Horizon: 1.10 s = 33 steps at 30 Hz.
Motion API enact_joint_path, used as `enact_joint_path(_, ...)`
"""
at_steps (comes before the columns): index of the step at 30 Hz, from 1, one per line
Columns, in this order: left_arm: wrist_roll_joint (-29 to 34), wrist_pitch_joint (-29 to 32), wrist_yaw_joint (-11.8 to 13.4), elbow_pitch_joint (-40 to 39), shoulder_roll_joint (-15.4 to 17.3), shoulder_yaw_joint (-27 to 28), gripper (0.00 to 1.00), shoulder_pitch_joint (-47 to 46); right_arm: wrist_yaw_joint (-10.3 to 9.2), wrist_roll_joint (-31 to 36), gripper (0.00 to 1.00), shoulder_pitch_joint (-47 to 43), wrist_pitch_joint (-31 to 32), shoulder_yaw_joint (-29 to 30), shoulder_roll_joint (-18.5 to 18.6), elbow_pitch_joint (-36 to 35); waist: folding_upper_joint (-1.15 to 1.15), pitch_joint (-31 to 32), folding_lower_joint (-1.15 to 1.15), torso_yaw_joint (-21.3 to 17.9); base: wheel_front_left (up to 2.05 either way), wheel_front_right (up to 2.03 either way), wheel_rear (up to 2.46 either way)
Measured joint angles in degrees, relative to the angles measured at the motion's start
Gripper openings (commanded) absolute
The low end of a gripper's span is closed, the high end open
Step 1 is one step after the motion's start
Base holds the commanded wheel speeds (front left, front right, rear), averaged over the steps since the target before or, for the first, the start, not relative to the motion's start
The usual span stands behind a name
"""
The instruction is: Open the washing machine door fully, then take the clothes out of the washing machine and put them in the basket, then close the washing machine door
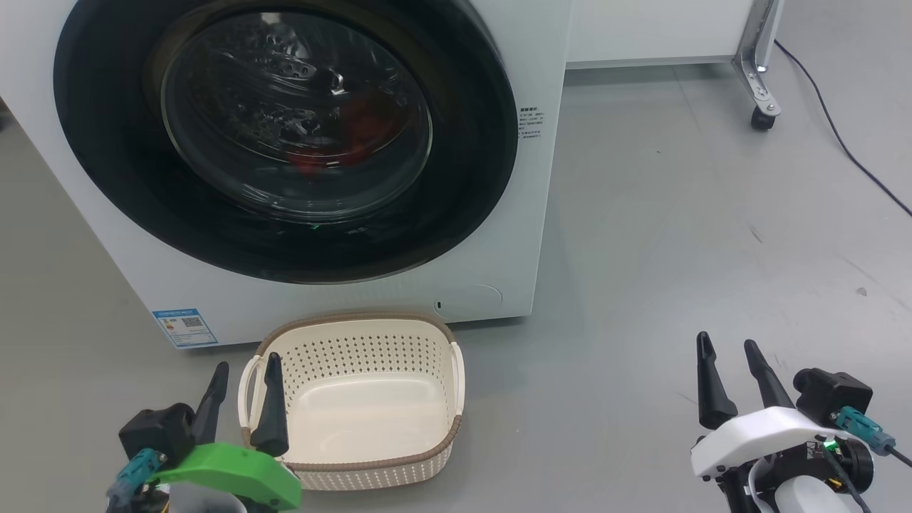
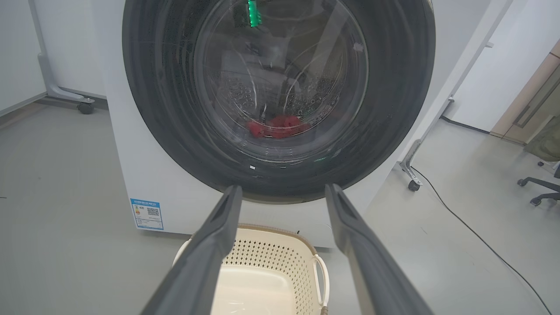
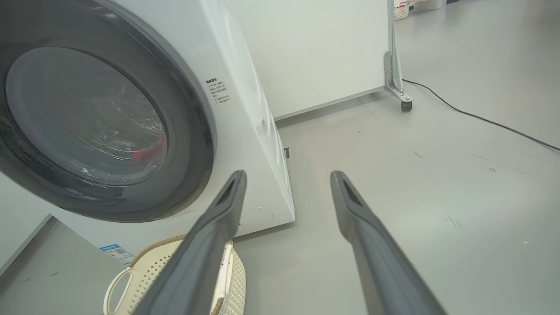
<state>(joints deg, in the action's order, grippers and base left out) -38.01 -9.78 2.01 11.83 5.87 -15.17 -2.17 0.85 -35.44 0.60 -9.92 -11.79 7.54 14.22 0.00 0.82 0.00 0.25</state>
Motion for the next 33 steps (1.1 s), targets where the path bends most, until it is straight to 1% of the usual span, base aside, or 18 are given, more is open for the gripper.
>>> enact_joint_path(12, 8.9, -2.6, 1.8, 0.1, 0.0, -1.9, 1.0, 1.1, -0.62, 8.4, 1.0, -0.1, -2.4, -1.9, 0.0, 0.0, 0.0, 0.1, 0.0, 0.3, 0.0, 0.0, 0.0)
enact_joint_path(13, 9.4, -2.8, 1.8, 0.1, 0.0, -2.1, 1.0, 1.1, -1.01, 9.0, 1.0, -0.2, -2.6, -2.1, 0.0, 0.0, 0.0, 0.1, 0.0, 0.3, 0.0, 0.0, 0.0)
enact_joint_path(14, 10.7, -3.2, 2.3, 0.1, -0.1, -2.2, 1.0, 1.1, -1.02, 10.6, 1.0, -0.3, -3.0, -2.3, 0.0, 0.0, 0.0, 0.1, 0.0, 0.4, 0.0, 0.0, 0.0)
enact_joint_path(16, 12.2, -3.5, 2.3, 0.1, -0.2, -2.5, 1.0, 1.1, -1.11, 11.7, 1.0, -0.4, -3.2, -2.4, -0.1, 0.0, 0.0, 0.1, 0.0, 0.4, 0.0, 0.0, 0.0)
enact_joint_path(18, 13.3, -4.0, 2.8, 0.1, -0.3, -2.9, 1.0, 1.1, -1.55, 13.0, 1.0, -0.7, -3.6, -2.6, -0.1, 0.1, 0.0, 0.2, 0.0, 0.5, 0.0, 0.0, 0.0)
enact_joint_path(21, 15.5, -4.5, 3.1, 0.1, -0.5, -3.5, 1.0, 1.2, -1.57, 14.9, 1.0, -1.0, -4.2, -3.0, -0.3, 0.1, 0.0, 0.2, 0.0, 0.7, 0.0, 0.0, 0.0)
enact_joint_path(33, 15.9, -4.5, 3.3, 1.0, -1.0, -3.2, 1.0, 1.4, -1.58, 15.1, 1.0, -1.1, -4.3, -2.1, -1.1, 0.3, 0.0, 0.3, 0.0, 1.1, 0.0, 0.0, 0.0)
